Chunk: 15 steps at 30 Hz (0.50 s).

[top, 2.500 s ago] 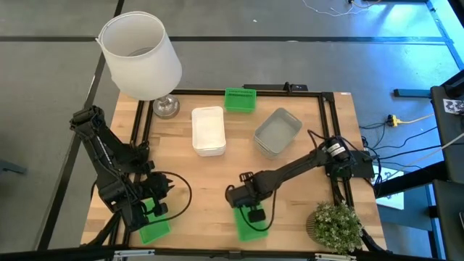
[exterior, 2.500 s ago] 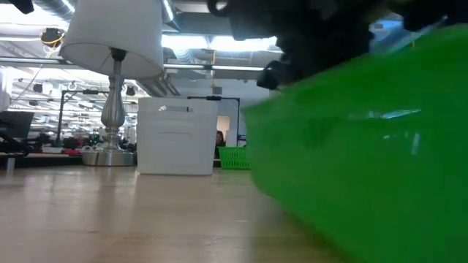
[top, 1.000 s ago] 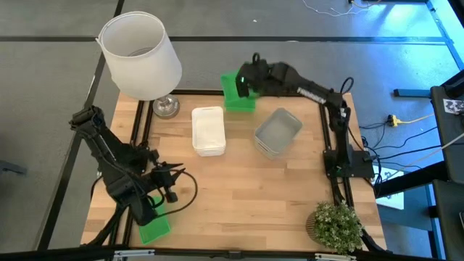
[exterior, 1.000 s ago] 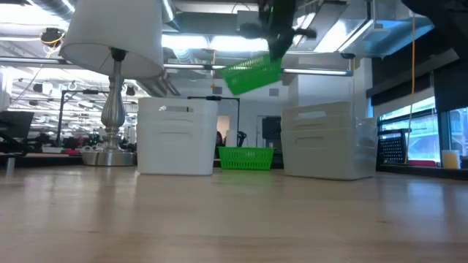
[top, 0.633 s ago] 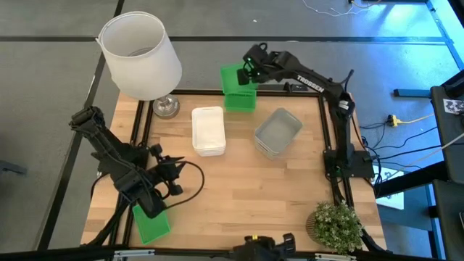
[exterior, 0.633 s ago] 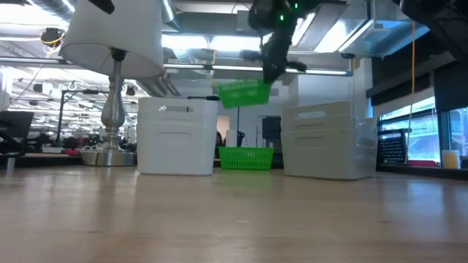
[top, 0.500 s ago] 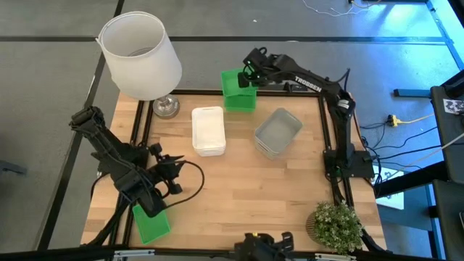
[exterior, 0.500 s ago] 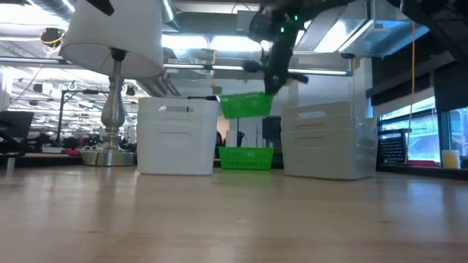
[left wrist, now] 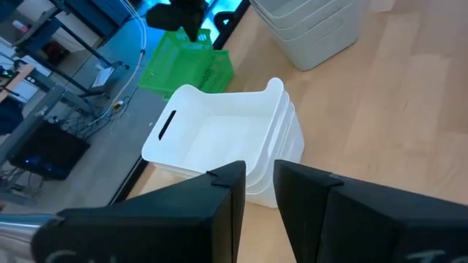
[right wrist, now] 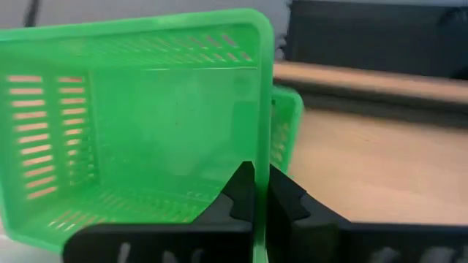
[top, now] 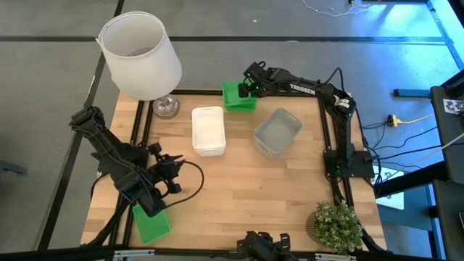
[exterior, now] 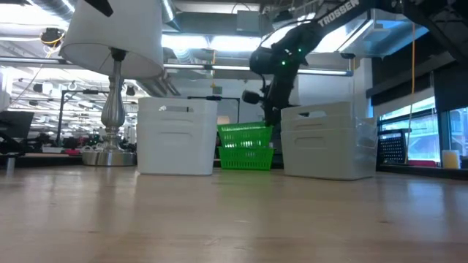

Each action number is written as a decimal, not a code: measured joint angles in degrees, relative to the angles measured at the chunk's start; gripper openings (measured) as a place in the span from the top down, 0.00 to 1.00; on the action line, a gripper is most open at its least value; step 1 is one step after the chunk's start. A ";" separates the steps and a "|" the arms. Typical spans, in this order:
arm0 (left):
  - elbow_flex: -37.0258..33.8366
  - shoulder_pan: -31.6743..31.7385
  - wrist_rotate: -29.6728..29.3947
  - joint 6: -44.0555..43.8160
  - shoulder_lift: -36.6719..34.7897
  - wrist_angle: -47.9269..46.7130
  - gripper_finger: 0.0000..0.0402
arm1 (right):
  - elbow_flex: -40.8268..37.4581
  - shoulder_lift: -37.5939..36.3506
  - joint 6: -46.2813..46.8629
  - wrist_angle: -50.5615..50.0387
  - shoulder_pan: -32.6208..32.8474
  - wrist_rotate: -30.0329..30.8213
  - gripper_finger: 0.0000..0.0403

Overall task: Stack baskets by color
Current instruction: Stack the bottom right green bin on the top green bin

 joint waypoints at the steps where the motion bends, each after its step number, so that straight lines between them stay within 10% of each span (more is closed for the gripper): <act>1: 0.00 0.00 0.00 0.00 0.00 -0.06 0.84 | -0.62 0.00 0.69 -0.27 0.00 -0.17 1.00; 15: 0.00 0.00 0.02 -0.09 0.00 -1.00 0.84 | -3.56 0.00 2.69 2.30 0.02 -4.47 0.91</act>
